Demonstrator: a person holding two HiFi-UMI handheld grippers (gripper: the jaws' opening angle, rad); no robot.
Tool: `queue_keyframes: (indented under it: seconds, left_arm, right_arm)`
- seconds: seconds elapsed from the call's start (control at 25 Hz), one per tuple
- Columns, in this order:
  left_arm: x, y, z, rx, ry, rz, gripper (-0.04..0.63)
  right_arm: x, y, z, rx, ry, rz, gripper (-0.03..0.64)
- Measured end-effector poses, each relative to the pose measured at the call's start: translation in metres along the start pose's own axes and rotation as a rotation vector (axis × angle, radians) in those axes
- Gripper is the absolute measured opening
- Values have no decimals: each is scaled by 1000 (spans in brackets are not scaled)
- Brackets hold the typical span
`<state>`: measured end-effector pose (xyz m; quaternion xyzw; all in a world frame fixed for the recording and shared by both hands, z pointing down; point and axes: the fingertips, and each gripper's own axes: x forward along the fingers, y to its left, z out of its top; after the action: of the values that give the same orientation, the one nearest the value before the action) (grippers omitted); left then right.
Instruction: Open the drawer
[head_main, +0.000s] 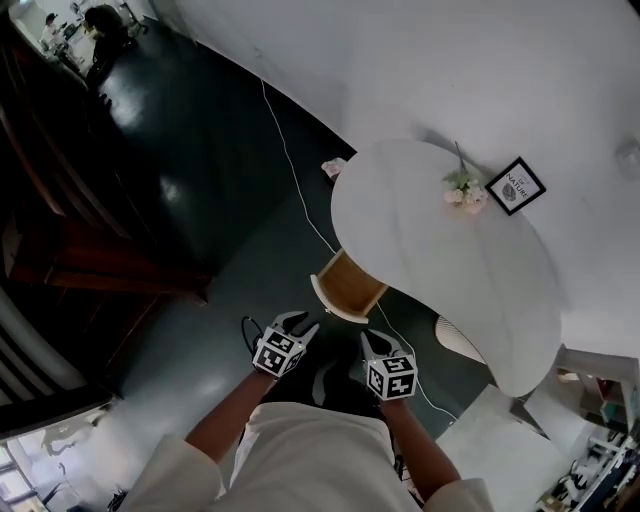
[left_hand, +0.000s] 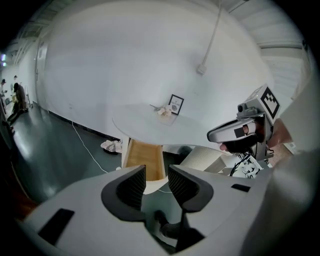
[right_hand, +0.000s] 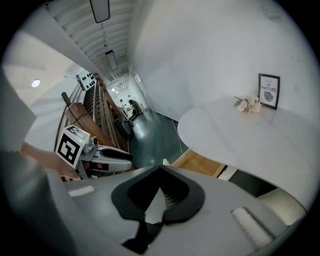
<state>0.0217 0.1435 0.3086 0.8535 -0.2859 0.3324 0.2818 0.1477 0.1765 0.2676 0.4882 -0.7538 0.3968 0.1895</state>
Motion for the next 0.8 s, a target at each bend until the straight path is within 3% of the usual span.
queue_keyframes:
  seconds: [0.32,0.8]
  left_arm:
    - [-54,-12,56,44,-55,31,77]
    - [-118,-41,135,61,-225,16,23]
  right_arm:
    - [-51,19,58,21,-88,44,11]
    - [-128,14,128,-87,-257,-38,11]
